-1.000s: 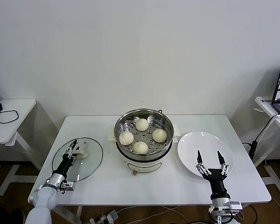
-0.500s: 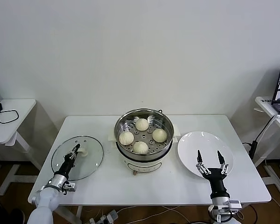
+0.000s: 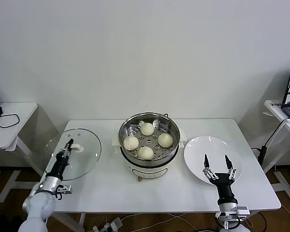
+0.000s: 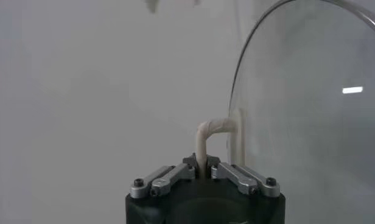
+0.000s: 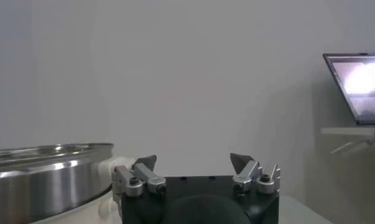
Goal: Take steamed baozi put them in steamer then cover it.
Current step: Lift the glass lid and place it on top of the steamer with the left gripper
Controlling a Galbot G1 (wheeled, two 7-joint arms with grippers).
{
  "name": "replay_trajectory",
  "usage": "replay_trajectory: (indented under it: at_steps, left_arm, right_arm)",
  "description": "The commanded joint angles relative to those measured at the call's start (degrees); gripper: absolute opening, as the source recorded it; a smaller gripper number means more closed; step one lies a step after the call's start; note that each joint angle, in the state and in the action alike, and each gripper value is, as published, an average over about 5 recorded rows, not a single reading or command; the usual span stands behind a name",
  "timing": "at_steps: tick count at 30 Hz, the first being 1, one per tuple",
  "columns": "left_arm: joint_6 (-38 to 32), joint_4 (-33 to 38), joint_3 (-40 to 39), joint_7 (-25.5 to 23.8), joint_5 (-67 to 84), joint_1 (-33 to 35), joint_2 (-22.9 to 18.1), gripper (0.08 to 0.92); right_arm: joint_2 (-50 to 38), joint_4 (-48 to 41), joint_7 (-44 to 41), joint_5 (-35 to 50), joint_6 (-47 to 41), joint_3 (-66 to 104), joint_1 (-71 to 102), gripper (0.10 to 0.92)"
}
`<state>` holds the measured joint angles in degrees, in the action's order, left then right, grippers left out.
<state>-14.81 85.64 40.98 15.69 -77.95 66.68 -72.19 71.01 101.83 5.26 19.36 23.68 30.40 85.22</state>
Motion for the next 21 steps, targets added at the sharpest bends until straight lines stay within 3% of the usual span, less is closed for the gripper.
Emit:
replay_trajectory:
  at_steps: [1,8,15,21]
  left_arm:
    - [19.59,28.58,-4.51,-17.02,14.30,8.05,5.68,0.190]
    - [33.18,36.49,-17.39,-28.60,13.19,4.05,9.88,0.190]
    - [40.58,36.05,-32.20,-33.16,9.04,-3.30,10.39,0.190]
    - [44.63,33.59,-41.48,-35.70,5.56,-9.91,8.46,0.190]
  right_arm:
    - [-0.02,0.10,-0.08,-0.03,-0.01,-0.06,-0.02,0.823]
    - [0.18,0.19,-0.21,-0.16,0.28,-0.02,-0.05,0.823]
    - [0.60,0.12,-0.28,-0.67,0.67,0.29,0.33,0.823]
    - [0.86,0.04,-0.27,-1.21,0.70,0.29,0.89,0.823]
